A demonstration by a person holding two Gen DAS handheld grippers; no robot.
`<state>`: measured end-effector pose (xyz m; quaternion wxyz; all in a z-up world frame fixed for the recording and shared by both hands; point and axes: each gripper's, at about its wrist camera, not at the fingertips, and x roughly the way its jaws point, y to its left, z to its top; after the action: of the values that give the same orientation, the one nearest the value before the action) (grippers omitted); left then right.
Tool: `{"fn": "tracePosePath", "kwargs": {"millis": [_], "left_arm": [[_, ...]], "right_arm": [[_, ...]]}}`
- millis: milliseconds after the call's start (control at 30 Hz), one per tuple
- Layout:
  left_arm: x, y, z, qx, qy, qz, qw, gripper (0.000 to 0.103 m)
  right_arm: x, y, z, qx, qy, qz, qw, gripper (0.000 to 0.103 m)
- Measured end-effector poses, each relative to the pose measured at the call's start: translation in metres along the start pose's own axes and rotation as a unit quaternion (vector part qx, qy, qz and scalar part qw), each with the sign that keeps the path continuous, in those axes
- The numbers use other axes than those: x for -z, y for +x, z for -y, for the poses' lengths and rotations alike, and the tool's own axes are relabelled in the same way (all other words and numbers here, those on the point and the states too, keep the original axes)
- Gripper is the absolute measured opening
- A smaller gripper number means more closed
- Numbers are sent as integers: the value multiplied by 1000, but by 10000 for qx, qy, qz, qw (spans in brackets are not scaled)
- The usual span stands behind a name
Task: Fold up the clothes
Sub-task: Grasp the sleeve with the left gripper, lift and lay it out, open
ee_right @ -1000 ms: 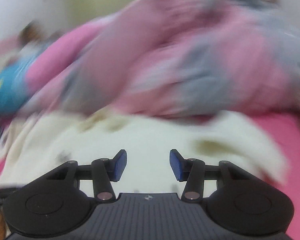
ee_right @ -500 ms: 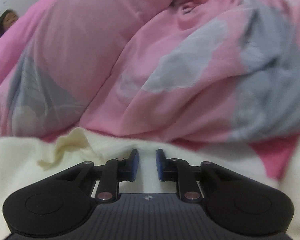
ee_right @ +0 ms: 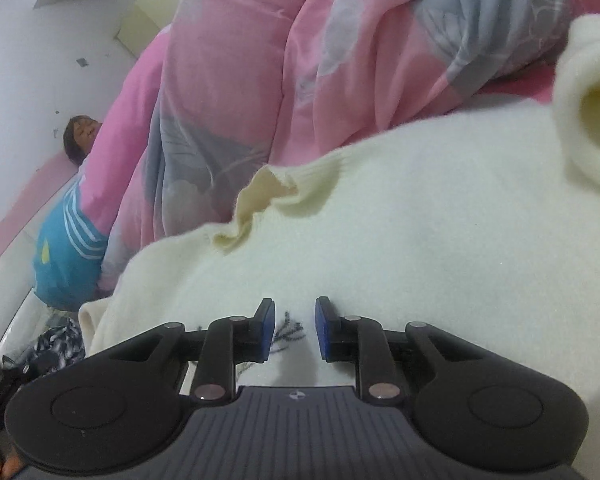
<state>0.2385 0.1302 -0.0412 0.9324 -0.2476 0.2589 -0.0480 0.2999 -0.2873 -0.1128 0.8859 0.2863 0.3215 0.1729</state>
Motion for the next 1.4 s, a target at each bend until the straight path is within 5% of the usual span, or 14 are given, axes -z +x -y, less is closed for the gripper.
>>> {"fn": "tracePosePath", "kwargs": {"millis": [67, 167, 367, 467, 533, 600, 800, 933, 1067, 1133, 1400], "left_arm": [[-13, 25, -10, -215, 38, -270, 9994, 71], [-26, 66, -21, 6, -313, -735, 9968, 79], [-39, 110, -11, -502, -50, -691, 9963, 81], [-40, 122, -1, -945, 270, -663, 9929, 61], [-40, 127, 6, -1273, 547, -650, 9882, 32], [-37, 124, 12, -1475, 980, -591, 9824, 19], [-36, 77, -1, -2085, 1482, 108, 9667, 14], [-35, 44, -14, -2469, 1749, 576, 9514, 14], [-22, 64, -19, -2621, 2091, 439, 9411, 17], [-22, 70, -16, -2642, 2235, 390, 9374, 27], [-58, 49, -28, -2412, 1609, -214, 9568, 69]], "right_arm": [[1, 1, -1, -22, -57, 25, 10000, 22], [7, -2, 3, -148, 33, 75, 9999, 22], [9, -6, 11, -351, 220, 126, 9991, 22], [9, -6, 14, -410, 274, 134, 9987, 22], [9, -7, 15, -436, 299, 140, 9985, 22], [9, -7, 15, -447, 307, 146, 9984, 22], [10, -9, 17, -499, 346, 158, 9980, 22], [9, -9, 17, -487, 336, 154, 9981, 22], [9, -10, 17, -492, 340, 152, 9981, 22], [9, -10, 17, -498, 347, 153, 9980, 22], [9, -9, 18, -524, 369, 155, 9978, 22]]}}
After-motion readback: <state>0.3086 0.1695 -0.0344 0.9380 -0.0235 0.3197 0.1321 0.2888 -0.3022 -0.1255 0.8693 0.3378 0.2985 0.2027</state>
